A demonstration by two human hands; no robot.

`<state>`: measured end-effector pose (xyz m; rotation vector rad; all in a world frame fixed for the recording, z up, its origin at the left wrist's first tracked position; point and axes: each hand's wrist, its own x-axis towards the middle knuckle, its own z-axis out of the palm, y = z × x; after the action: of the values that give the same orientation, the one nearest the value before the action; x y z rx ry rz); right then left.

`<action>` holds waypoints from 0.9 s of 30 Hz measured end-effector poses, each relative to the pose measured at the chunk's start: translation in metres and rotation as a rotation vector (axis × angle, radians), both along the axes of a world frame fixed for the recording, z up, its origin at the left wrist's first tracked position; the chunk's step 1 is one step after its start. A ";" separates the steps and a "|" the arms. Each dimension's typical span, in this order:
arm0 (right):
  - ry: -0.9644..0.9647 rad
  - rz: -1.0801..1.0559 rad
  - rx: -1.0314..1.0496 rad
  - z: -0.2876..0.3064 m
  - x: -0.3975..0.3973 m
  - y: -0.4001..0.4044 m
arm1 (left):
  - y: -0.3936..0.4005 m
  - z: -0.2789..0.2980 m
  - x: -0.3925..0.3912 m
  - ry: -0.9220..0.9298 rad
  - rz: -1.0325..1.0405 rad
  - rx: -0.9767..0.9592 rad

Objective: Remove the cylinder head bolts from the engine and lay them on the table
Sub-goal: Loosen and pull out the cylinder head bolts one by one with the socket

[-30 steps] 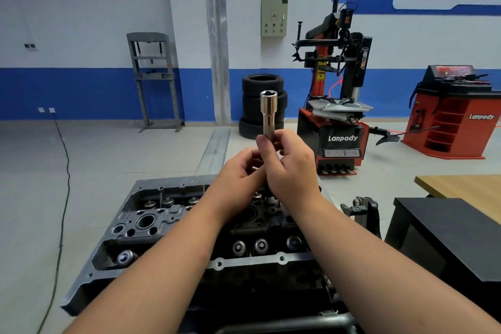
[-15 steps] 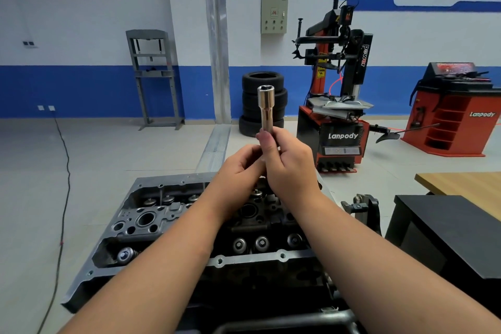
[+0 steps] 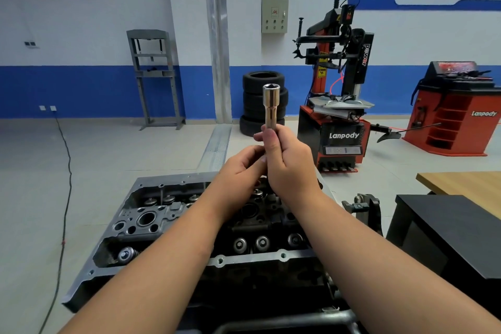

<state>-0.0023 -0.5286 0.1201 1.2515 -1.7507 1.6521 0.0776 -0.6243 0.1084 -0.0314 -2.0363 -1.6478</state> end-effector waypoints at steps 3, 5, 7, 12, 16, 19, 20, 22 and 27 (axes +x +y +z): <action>0.007 -0.002 -0.002 0.000 0.000 0.001 | 0.000 0.000 0.000 -0.014 0.014 -0.029; 0.025 -0.039 -0.017 0.000 -0.001 0.002 | -0.001 0.000 -0.002 -0.017 0.023 -0.029; 0.034 -0.045 -0.030 0.000 -0.001 0.003 | -0.001 -0.001 -0.002 -0.007 0.043 -0.005; 0.038 -0.018 0.016 0.000 0.002 -0.001 | -0.001 -0.002 -0.001 -0.004 0.015 0.009; 0.029 -0.023 -0.036 0.001 0.001 0.001 | 0.000 0.000 0.001 0.007 0.013 -0.052; 0.076 -0.061 -0.045 0.000 0.000 0.002 | 0.000 0.000 -0.001 0.028 0.027 -0.033; 0.082 -0.050 -0.039 0.000 0.002 0.001 | -0.001 -0.001 -0.002 0.035 0.041 -0.014; 0.066 -0.032 -0.010 0.000 0.003 -0.001 | -0.002 -0.001 -0.002 0.034 0.036 0.029; 0.028 -0.007 -0.016 0.001 0.003 0.000 | -0.001 -0.001 0.000 0.015 0.009 -0.017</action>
<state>0.0004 -0.5290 0.1207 1.2538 -1.7200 1.6341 0.0774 -0.6249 0.1079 -0.0404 -2.0362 -1.6197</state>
